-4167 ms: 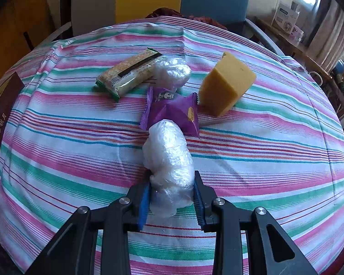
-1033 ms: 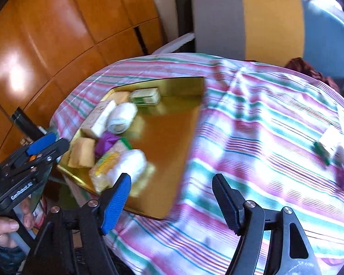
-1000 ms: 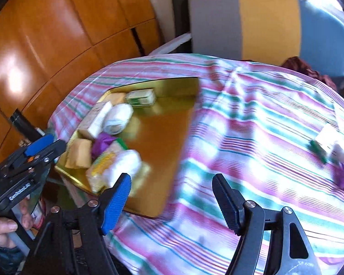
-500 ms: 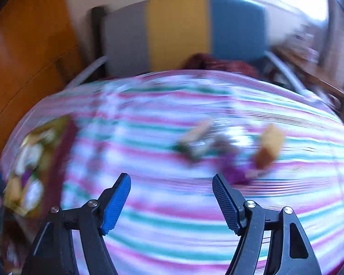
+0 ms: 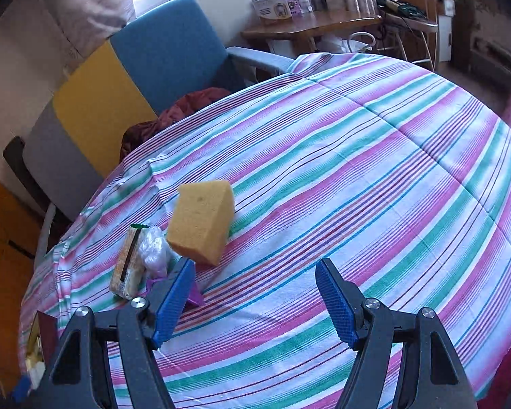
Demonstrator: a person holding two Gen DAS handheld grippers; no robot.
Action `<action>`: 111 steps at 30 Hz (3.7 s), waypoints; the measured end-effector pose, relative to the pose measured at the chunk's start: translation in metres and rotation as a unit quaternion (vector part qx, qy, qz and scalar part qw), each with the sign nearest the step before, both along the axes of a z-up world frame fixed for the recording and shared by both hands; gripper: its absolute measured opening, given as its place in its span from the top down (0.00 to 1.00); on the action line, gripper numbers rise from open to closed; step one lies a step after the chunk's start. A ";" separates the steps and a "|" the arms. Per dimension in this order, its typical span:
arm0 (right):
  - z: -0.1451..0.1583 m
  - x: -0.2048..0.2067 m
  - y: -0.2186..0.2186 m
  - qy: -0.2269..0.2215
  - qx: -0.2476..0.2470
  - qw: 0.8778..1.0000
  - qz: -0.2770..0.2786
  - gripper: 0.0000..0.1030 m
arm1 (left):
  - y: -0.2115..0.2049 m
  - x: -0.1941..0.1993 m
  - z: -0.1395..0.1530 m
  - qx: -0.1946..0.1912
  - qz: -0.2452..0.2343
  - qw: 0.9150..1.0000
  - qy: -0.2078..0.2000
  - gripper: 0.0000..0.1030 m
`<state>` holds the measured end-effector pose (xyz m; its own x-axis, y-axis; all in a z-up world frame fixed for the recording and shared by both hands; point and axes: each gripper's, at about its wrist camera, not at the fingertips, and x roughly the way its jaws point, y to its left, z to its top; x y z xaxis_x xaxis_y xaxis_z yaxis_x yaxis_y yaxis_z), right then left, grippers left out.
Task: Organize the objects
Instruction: 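Grasp the cracker packet with the left tool while the right tool returns to the items, then grasp the purple snack packet with the right tool while the left tool holds the crackers, then carry the cracker packet into the gold tray and open the left tool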
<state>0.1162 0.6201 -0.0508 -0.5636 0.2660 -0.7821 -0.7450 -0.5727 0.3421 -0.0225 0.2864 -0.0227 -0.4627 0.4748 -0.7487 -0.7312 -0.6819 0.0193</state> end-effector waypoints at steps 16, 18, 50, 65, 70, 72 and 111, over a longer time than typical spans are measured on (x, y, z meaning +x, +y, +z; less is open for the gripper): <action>-0.007 -0.007 -0.004 0.009 -0.042 0.999 0.031 0.26 | 0.159 -0.053 -0.041 -0.033 -0.121 0.992 -0.018 0.42; -0.010 -0.008 -0.002 0.008 -0.052 0.998 0.031 0.26 | 0.173 -0.058 -0.046 -0.041 -0.139 0.989 -0.014 0.42; -0.021 -0.022 -0.010 -0.022 -0.039 0.997 0.056 0.26 | 0.078 -0.006 -0.088 -0.050 -0.015 0.998 -0.042 0.53; -0.038 -0.064 -0.057 -0.064 -0.005 0.982 0.178 0.17 | 0.037 0.021 -0.090 -0.013 -0.022 0.999 -0.025 0.53; -0.041 -0.097 -0.057 -0.085 -0.001 0.977 0.198 0.16 | 0.033 0.019 -0.091 -0.002 -0.021 0.999 -0.033 0.54; -0.044 -0.113 -0.058 -0.104 0.013 0.973 0.204 0.16 | 0.032 0.019 -0.092 0.000 -0.020 0.999 -0.033 0.53; -0.060 -0.080 -0.134 -0.146 0.111 0.935 0.304 0.55 | 0.016 0.029 -0.067 0.007 0.004 1.000 -0.012 0.54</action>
<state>0.0361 0.4859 -0.1105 -0.4343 0.1412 -0.8896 -0.3025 -0.9532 -0.0037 0.0069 0.3025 -0.0901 -0.4488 0.4815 -0.7528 -0.7259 -0.6877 -0.0071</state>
